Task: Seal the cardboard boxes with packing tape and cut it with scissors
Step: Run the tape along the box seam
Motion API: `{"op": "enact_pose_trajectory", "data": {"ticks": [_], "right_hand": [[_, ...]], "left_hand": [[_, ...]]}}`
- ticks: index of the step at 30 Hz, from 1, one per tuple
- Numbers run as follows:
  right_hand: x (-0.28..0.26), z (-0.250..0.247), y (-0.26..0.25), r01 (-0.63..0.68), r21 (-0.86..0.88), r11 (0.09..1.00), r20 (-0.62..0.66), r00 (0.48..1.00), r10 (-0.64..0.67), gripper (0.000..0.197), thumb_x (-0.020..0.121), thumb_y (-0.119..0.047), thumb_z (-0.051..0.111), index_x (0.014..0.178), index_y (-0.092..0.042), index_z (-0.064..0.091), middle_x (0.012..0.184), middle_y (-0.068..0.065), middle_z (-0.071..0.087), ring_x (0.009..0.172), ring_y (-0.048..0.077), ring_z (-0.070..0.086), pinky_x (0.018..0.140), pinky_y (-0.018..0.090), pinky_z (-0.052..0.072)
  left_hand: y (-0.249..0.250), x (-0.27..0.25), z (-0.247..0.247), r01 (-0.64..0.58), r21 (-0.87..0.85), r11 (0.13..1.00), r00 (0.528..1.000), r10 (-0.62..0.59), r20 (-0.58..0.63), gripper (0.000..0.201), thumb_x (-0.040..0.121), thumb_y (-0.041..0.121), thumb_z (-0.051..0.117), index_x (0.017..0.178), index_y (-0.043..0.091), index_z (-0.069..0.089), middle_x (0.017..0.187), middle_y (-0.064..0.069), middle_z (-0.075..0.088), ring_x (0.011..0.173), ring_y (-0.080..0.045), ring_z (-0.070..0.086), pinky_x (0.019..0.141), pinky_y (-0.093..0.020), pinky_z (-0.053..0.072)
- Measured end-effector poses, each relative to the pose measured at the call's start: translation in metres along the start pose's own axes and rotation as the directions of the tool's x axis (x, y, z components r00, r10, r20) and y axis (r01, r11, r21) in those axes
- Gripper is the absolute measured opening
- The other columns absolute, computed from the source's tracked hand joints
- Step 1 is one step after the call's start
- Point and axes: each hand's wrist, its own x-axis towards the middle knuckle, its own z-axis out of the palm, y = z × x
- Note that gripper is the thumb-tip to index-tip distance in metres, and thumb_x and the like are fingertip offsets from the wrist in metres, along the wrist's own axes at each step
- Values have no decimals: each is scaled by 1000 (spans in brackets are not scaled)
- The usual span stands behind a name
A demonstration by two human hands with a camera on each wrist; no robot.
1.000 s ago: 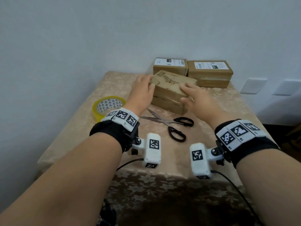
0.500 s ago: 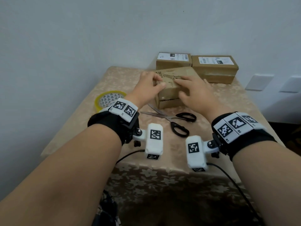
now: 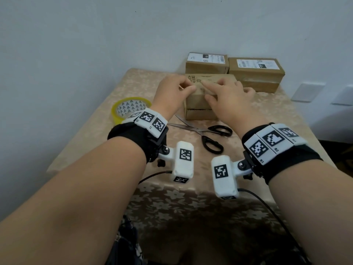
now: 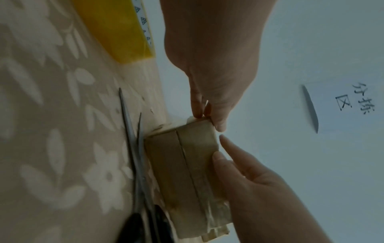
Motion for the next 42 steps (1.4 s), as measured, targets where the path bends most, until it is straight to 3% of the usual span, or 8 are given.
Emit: {"op": "enact_pose_trajectory", "data": {"ticks": [13, 17, 20, 23, 29, 33, 37, 42], "right_hand": [[-5, 6, -18, -25, -78, 997, -26, 999, 23, 36, 102, -26, 33, 133, -42, 44, 130, 9, 42, 121, 33, 36, 104, 54, 22], [-3, 6, -24, -57, -77, 995, -2, 998, 57, 47, 99, -26, 38, 145, -32, 31, 137, 12, 41, 127, 35, 36, 107, 55, 20], [-3, 2, -30, -56, -25, 998, -29, 998, 56, 48, 96, -24, 42, 144, -27, 36, 136, 11, 44, 127, 31, 36, 109, 51, 16], [-4, -3, -34, -2, 49, 999, -63, 998, 5, 44, 96, -21, 43, 141, -24, 43, 132, 8, 45, 125, 26, 37, 110, 45, 14], [2, -29, -43, 24, 469, 883, -76, 997, 13, 35, 100, -24, 44, 132, -12, 55, 129, 4, 56, 116, 15, 52, 93, 19, 33], [0, -41, -51, -1, 728, 686, -22, 999, 24, 46, 99, -36, 45, 95, 5, 66, 98, 18, 68, 90, 27, 62, 87, 41, 49], [0, -44, -58, -188, 877, 442, 180, 982, 60, 49, 95, -50, 49, 102, -6, 69, 101, 6, 71, 97, 15, 67, 89, 29, 54], [-1, -43, -62, -188, 877, 441, 222, 975, -25, 25, 89, -30, 66, 90, -5, 71, 86, 7, 69, 81, 13, 65, 82, 28, 58]], "left_hand": [[0, -11, -25, 76, 184, 980, 986, -102, 134, 47, 95, 35, 53, 136, 13, 47, 122, -5, 57, 108, -18, 54, 94, -29, 40], [-27, -25, -55, 191, 561, 805, 939, -316, 134, 58, 85, 45, 62, 131, 13, 44, 132, -14, 45, 122, -32, 43, 99, -41, 37], [-38, -38, -68, 171, 744, 646, 857, -470, 211, 49, 75, 46, 70, 107, 14, 51, 111, -11, 54, 113, -33, 50, 86, -39, 44], [-37, -39, -71, 120, 677, 726, 885, -387, 258, 21, 82, 27, 62, 74, 17, 45, 92, -11, 61, 95, -33, 59, 77, -34, 46], [1, -17, -91, 211, -9, 977, 977, -211, -6, 33, 74, 33, 52, 80, 2, 62, 71, -8, 51, 67, -19, 46, 59, -30, 33], [19, -18, -99, 58, -28, 998, 997, -59, -45, 29, 73, 34, 47, 54, 17, 33, 55, 1, 23, 53, -14, 24, 53, -32, 20], [19, -23, -92, -2, 72, 997, 1000, 3, -16, 39, 73, 43, 48, 54, 11, 41, 55, -2, 28, 55, -17, 30, 55, -33, 26], [16, -24, -87, -30, 156, 987, 1000, 30, 3, 43, 77, 44, 45, 62, 5, 51, 53, 1, 38, 54, -16, 36, 56, -31, 29]]}}
